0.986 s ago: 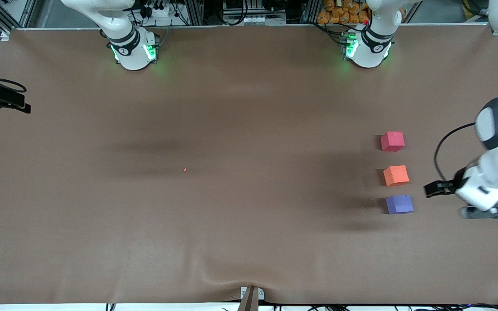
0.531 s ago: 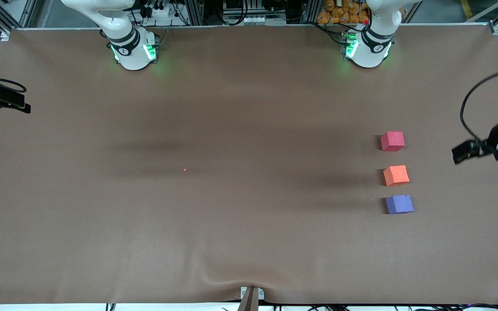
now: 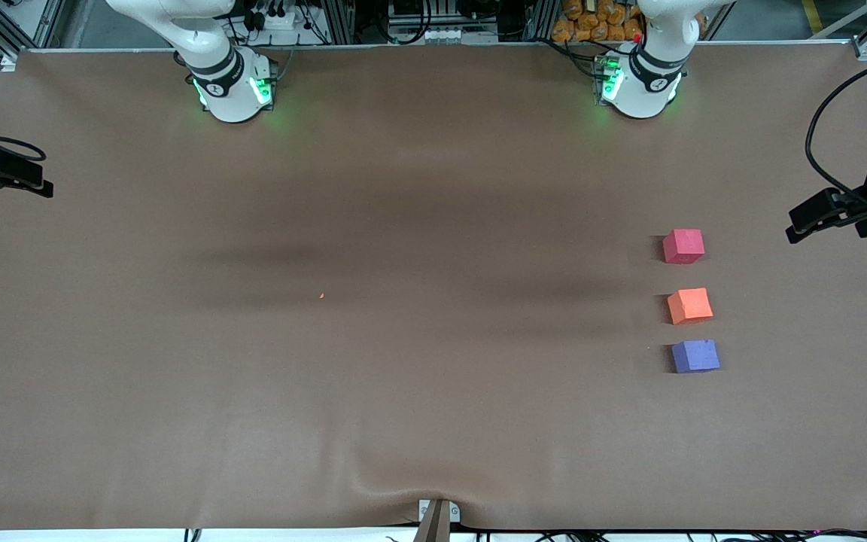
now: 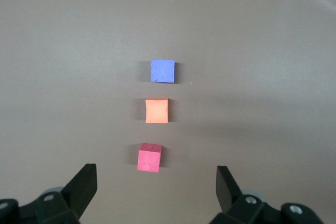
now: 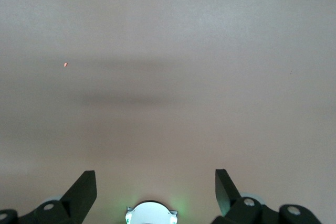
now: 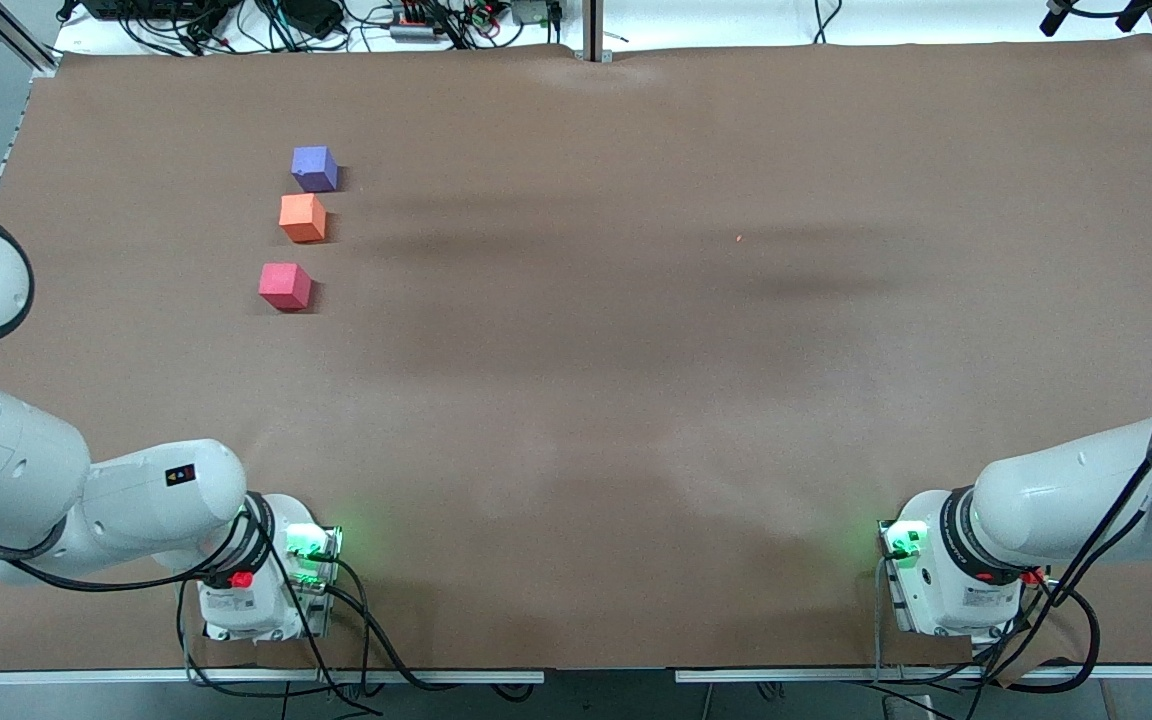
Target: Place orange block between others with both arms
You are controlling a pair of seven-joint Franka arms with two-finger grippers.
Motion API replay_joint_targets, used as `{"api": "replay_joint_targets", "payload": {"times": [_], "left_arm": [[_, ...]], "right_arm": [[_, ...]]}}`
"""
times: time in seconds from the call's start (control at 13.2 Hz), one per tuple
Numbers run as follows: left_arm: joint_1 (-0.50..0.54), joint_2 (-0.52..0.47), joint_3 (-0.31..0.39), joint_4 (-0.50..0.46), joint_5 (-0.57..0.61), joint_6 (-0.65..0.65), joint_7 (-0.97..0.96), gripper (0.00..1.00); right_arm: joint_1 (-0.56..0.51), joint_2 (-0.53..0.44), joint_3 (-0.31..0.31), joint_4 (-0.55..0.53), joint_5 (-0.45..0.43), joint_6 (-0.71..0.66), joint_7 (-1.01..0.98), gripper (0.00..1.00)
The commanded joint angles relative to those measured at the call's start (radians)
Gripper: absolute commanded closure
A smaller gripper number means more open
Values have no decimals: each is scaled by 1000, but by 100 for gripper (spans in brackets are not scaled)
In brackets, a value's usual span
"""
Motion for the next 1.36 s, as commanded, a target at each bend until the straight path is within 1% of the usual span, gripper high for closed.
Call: {"api": "replay_joint_targets", "payload": {"times": [0.0, 0.08, 0.15, 0.23, 0.38, 0.45, 0.53, 0.68, 1.14, 1.29], "left_arm": [[-18, -64, 25, -18, -29, -22, 26, 0], [-68, -66, 81, -23, -29, -35, 28, 0], [-140, -72, 174, -24, -38, -59, 31, 0], [-217, -90, 250, -41, -56, -77, 31, 0], [-322, -139, 347, -113, -58, -73, 28, 0], [-368, -162, 382, -139, -58, -73, 13, 0], [-382, -185, 396, -161, -58, -73, 8, 0], [-371, -188, 396, -153, -57, -75, 40, 0], [-364, -191, 390, -133, -54, -122, 34, 0], [-362, -187, 386, -106, -49, -148, 32, 0]], "right_arm": [[-14, -5, 12, 8, -3, -10, -8, 0], [-14, -5, 10, 8, -4, -10, -7, 0], [-14, -5, 10, 8, -3, -10, -7, 0], [-14, -5, 10, 8, -4, -10, -7, 0], [-14, -5, 10, 8, -3, -10, -7, 0], [-14, -5, 10, 8, -4, -10, -7, 0], [-14, -5, 10, 8, -4, -10, -7, 0], [-15, -5, 10, 8, -4, -10, -4, 0], [-15, -5, 6, 15, -3, -8, 5, 0], [-15, -5, 7, 34, -3, -10, 9, 0]]}}
